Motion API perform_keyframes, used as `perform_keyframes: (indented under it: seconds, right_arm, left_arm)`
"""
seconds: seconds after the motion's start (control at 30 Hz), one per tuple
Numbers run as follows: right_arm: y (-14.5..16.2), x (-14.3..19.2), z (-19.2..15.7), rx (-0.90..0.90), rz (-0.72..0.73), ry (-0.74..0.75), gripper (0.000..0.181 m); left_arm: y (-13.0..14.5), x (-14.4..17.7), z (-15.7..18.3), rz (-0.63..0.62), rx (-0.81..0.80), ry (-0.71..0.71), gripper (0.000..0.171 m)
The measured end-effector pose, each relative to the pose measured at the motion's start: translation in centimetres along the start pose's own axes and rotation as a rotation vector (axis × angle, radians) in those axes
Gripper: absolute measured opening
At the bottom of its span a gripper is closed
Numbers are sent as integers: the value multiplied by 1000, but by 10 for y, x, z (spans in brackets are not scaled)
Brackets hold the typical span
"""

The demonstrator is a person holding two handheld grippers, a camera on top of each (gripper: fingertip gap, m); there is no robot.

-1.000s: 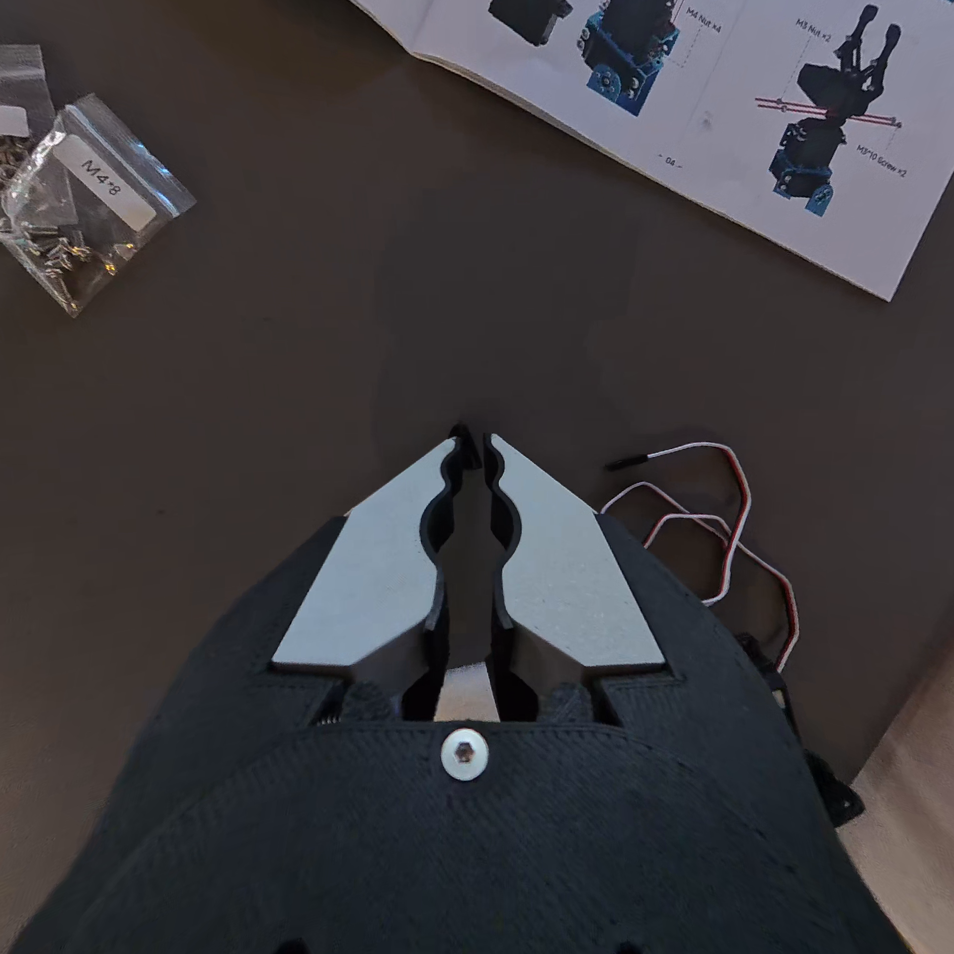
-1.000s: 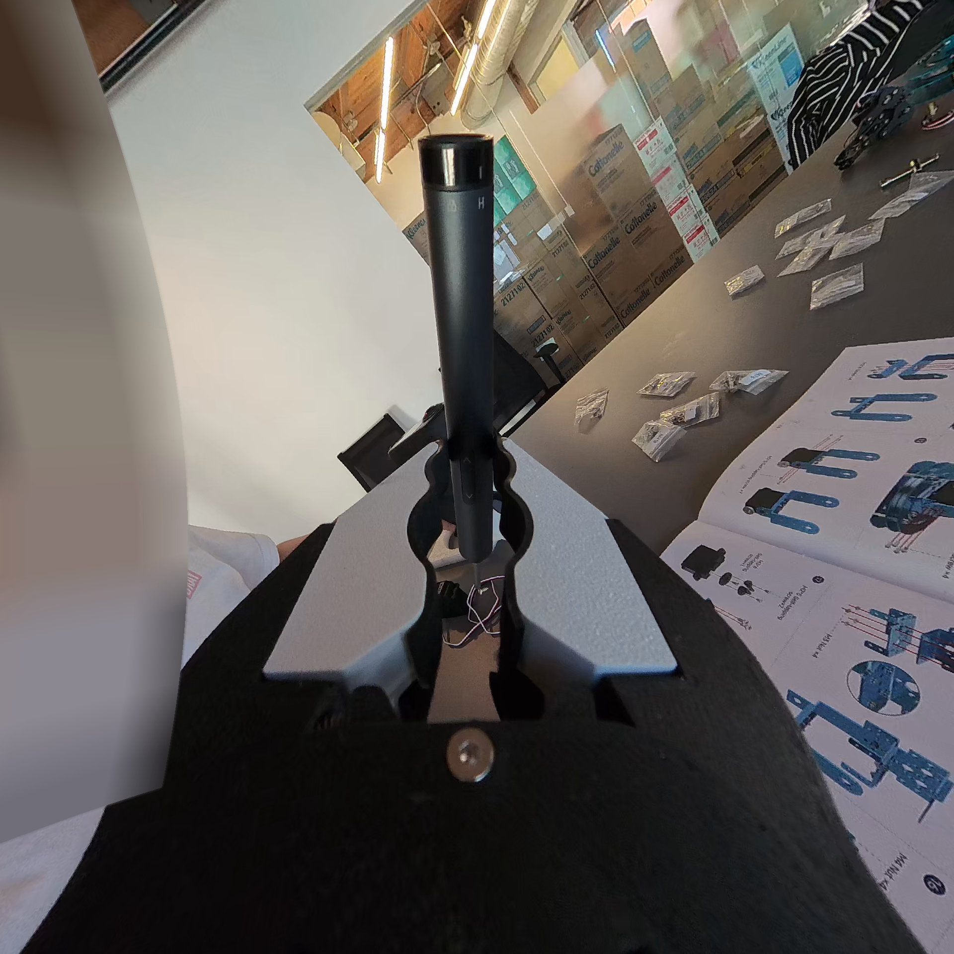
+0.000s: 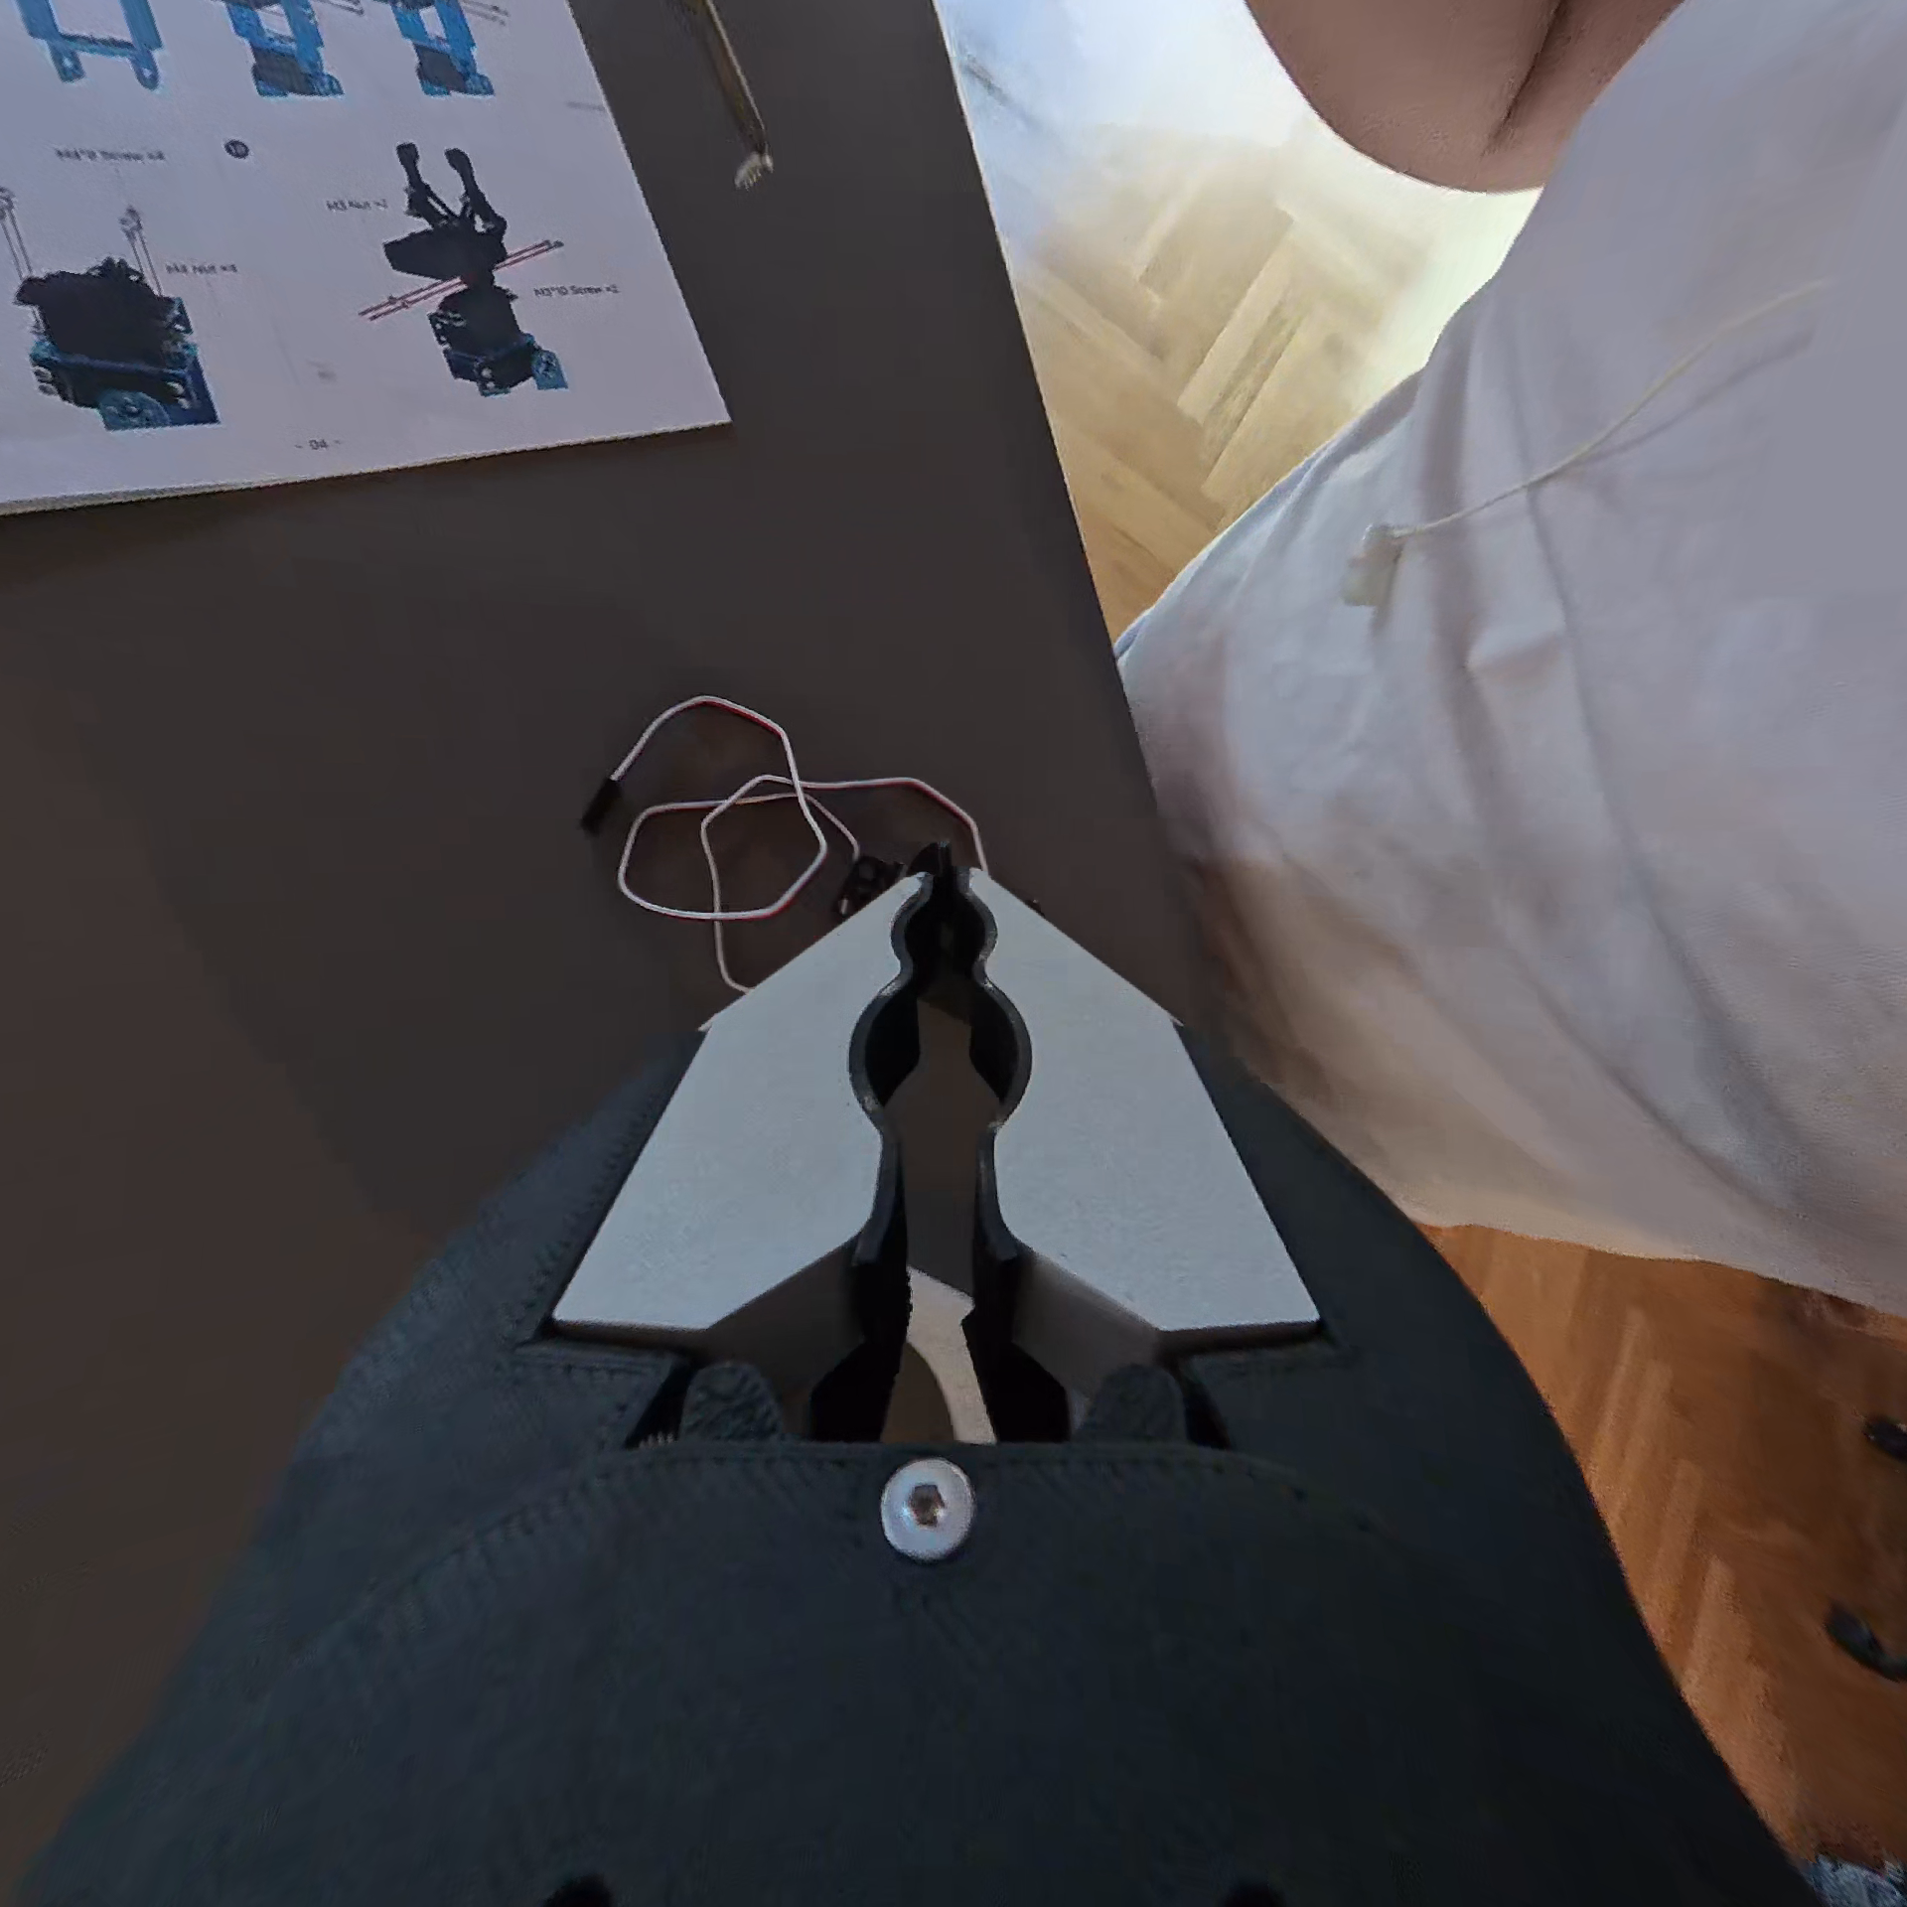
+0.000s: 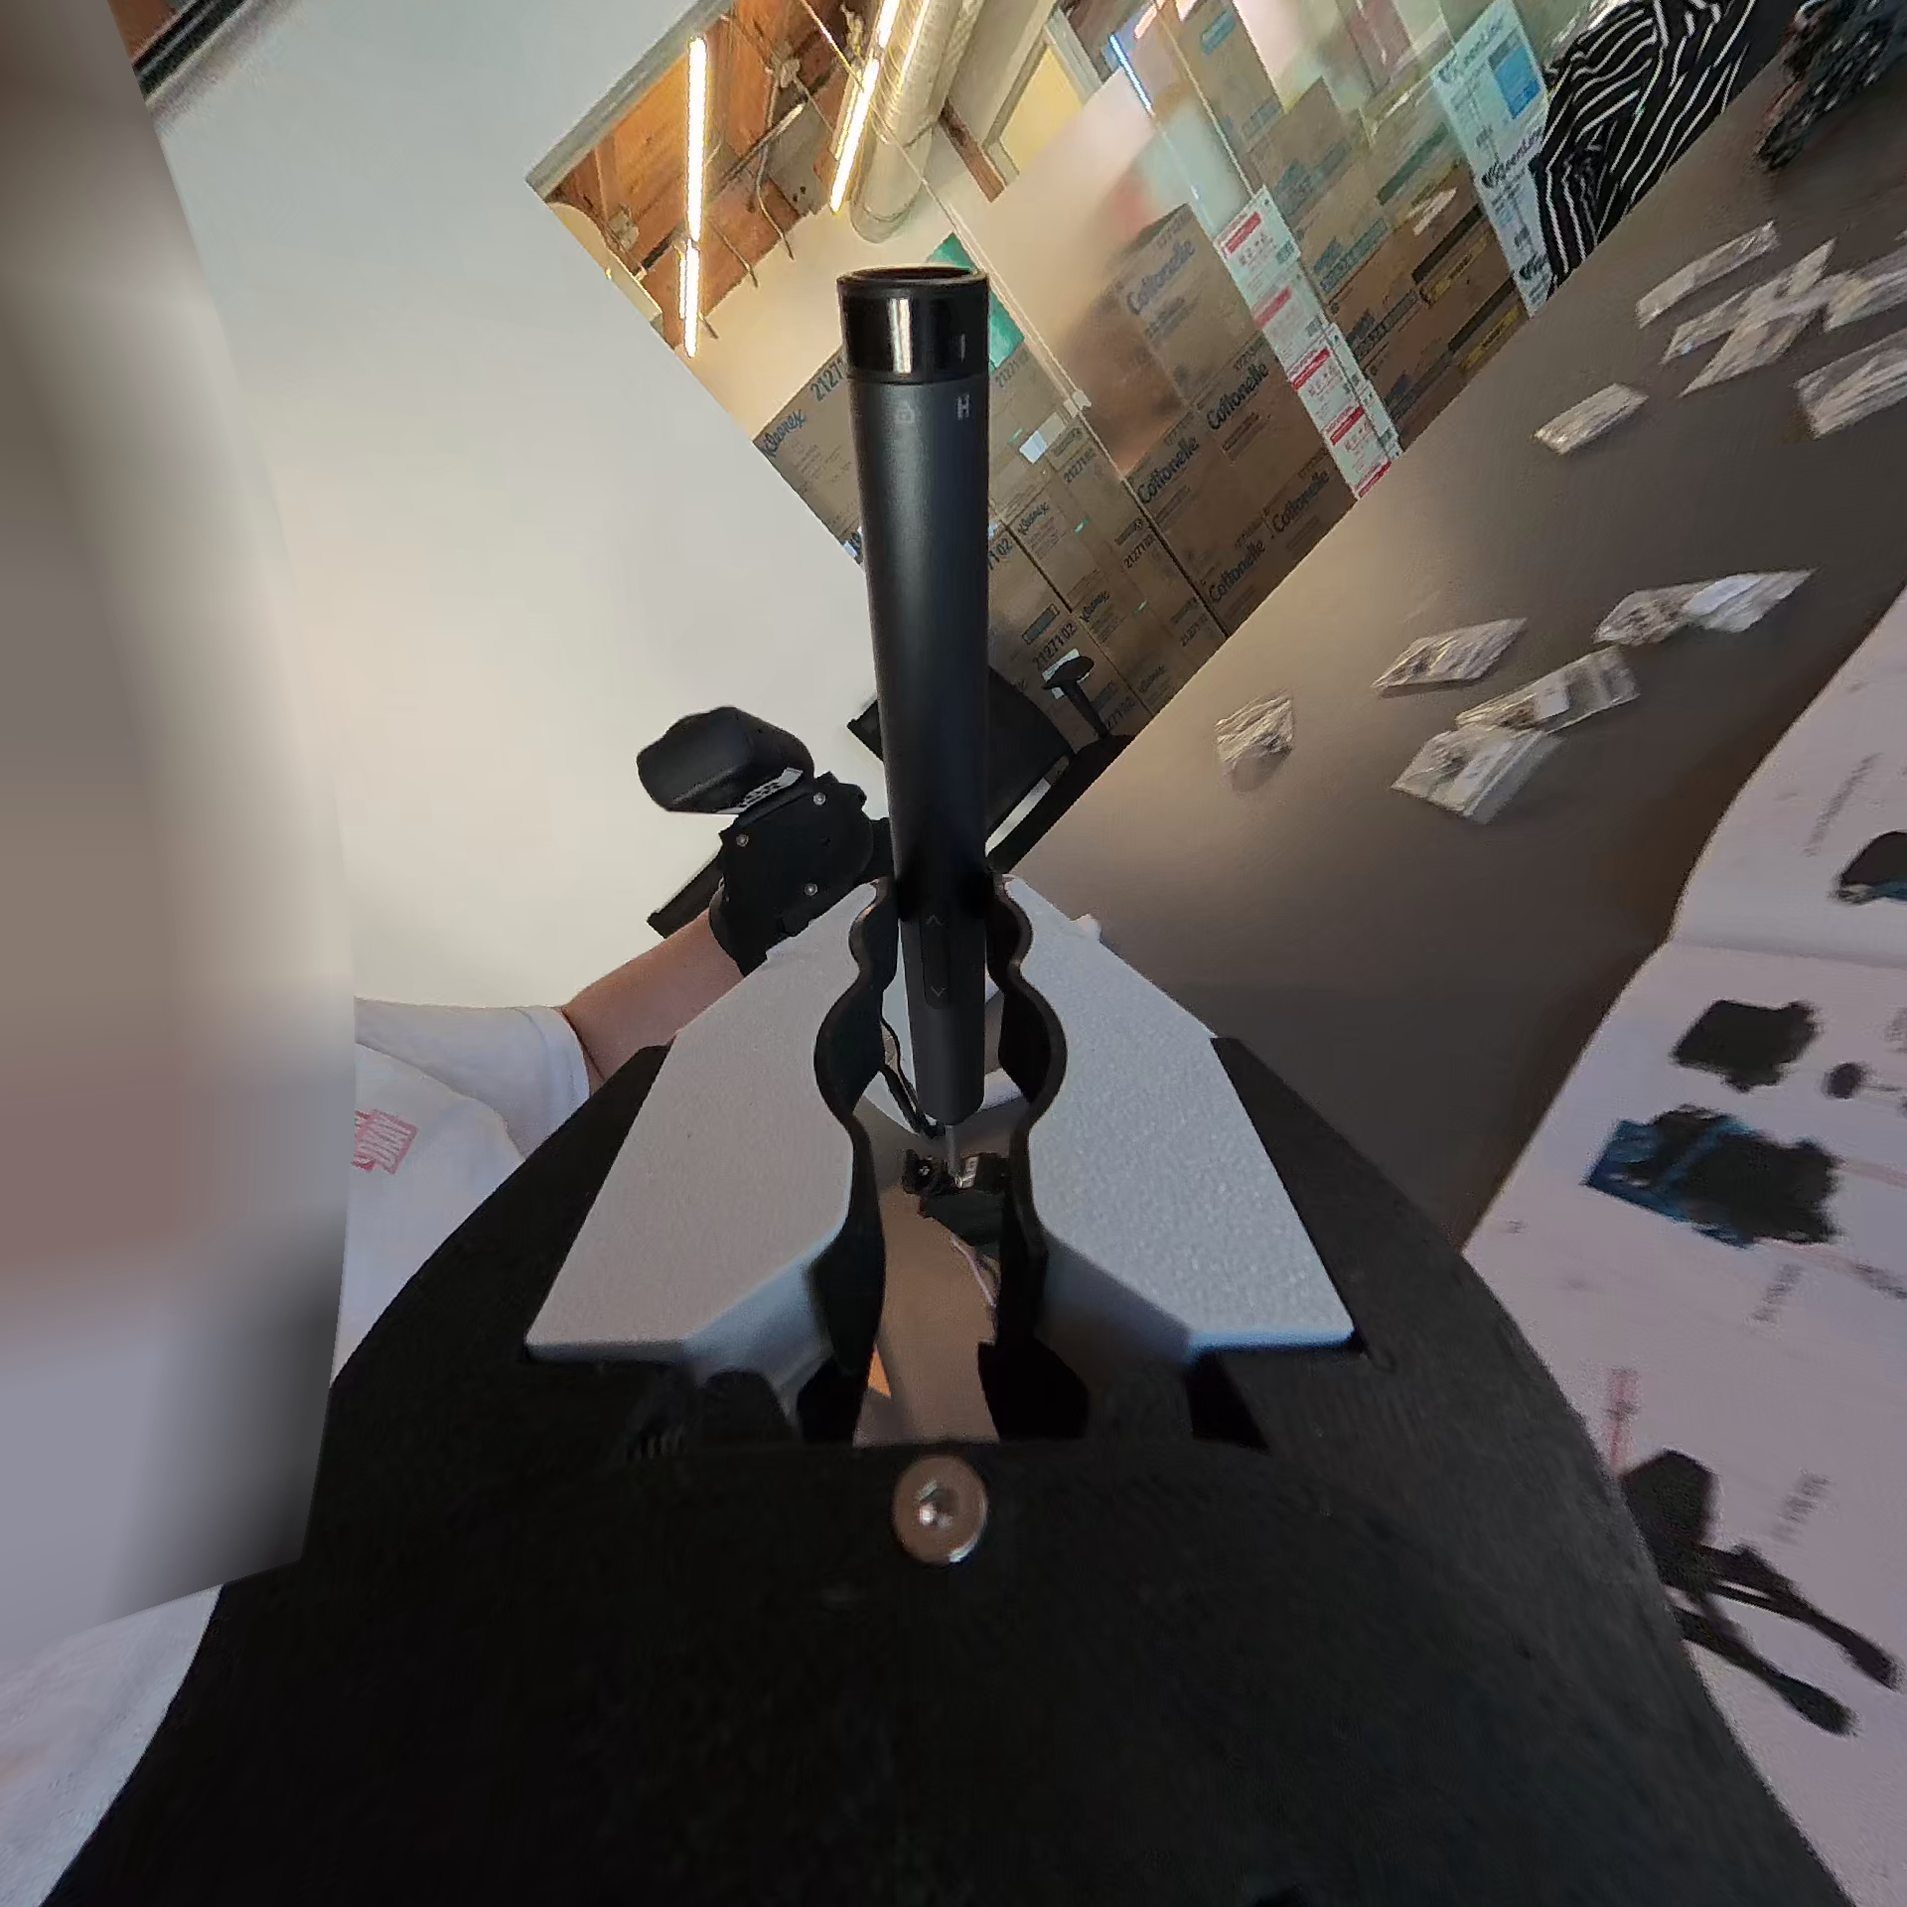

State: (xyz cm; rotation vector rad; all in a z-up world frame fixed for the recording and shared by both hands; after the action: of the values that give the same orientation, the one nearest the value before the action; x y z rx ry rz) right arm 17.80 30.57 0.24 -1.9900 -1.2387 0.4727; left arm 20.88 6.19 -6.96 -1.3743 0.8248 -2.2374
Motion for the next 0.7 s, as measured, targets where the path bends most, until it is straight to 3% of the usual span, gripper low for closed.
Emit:
perform_keyframes:
  seconds: [0.13,0.5,0.7]
  right_arm:
    - [9,-11,-10,0,-2,0,15]
    - [26,-31,-28,0,-22,-3,15]
    - [36,-40,-30,-10,-35,-7,15]
  left_arm:
    - [8,2,5,9,-35,9,1]
    - [7,-7,1,-149,-158,132,0]
    - [7,-9,-2,-135,-134,203,0]
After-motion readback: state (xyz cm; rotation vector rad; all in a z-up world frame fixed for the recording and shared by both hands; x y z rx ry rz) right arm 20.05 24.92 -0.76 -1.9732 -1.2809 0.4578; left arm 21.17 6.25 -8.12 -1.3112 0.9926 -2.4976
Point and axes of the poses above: each gripper's, where its closed fingertips meet, x back along the fingers, y out of its underside, z = x × y across the jaws, the point moved 7 cm from there along x, back along the fingers, and after that the axes turned 7 degrees about y, right-handed, at the moved point
